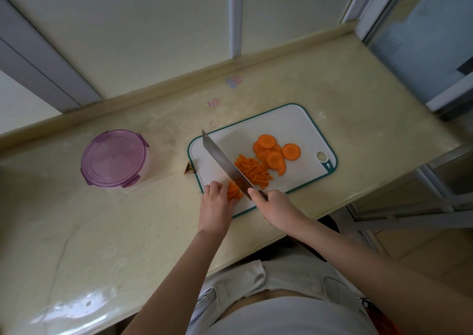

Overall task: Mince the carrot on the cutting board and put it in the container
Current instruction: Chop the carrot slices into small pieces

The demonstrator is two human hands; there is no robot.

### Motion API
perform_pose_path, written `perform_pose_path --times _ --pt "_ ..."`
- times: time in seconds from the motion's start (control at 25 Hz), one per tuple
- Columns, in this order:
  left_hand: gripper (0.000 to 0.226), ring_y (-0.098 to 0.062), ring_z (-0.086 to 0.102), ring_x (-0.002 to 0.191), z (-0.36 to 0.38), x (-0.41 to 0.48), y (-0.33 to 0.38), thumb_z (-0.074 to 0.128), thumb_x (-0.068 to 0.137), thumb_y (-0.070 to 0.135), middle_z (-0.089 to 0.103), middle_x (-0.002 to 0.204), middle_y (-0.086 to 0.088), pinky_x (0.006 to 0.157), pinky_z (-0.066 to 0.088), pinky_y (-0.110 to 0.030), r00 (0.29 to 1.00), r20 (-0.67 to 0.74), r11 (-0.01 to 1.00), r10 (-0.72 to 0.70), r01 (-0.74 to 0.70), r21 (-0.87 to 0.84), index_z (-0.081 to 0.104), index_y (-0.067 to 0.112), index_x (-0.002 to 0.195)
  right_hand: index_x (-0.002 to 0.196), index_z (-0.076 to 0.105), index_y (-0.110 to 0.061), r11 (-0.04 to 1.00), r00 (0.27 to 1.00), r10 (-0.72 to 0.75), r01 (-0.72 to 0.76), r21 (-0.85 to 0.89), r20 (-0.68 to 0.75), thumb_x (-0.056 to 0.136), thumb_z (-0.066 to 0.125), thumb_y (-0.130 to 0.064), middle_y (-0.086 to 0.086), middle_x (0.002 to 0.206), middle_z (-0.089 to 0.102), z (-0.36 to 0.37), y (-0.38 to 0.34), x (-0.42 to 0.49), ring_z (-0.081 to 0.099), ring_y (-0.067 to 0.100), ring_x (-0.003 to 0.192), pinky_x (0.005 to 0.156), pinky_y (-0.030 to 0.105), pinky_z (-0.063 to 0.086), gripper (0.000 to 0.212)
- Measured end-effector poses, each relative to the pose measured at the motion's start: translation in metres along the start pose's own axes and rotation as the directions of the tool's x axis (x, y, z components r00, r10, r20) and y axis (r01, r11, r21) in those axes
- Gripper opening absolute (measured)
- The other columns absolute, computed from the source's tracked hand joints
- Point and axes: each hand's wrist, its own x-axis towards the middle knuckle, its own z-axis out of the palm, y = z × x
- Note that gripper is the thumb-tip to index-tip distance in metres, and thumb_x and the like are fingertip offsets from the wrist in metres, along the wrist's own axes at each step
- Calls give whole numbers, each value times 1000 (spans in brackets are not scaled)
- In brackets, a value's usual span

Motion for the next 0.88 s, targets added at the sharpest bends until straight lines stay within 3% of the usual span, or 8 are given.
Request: perform_pose_path --times 0.2,0.52,0.88 --pt "22 -29 51 82 0 1 4 73 76 10 55 88 -12 71 49 -36 1000 -6 1000 11 -11 12 65 2 95 59 38 -13 999 999 35 -35 10 5 96 41 -51 0 52 37 7 -1 2 37 14 43 45 26 31 53" --pt "29 -24 58 71 0 -1 -4 82 65 7 62 75 -6 55 50 -27 993 -80 994 90 -95 -59 69 6 91 58 35 -13 995 995 92 -92 -23 -27 97 39 -50 0 54 37 12 -2 7 37 14 45 45 24 28 54" --pt "19 -22 58 66 2 3 -6 83 61 4 62 70 -4 49 49 -25 991 -97 987 96 -107 -119 71 7 75 54 35 -11 991 998 37 -43 -124 -52 99 38 -46 2 52 39 25 -3 17 39 16 45 44 24 27 57"
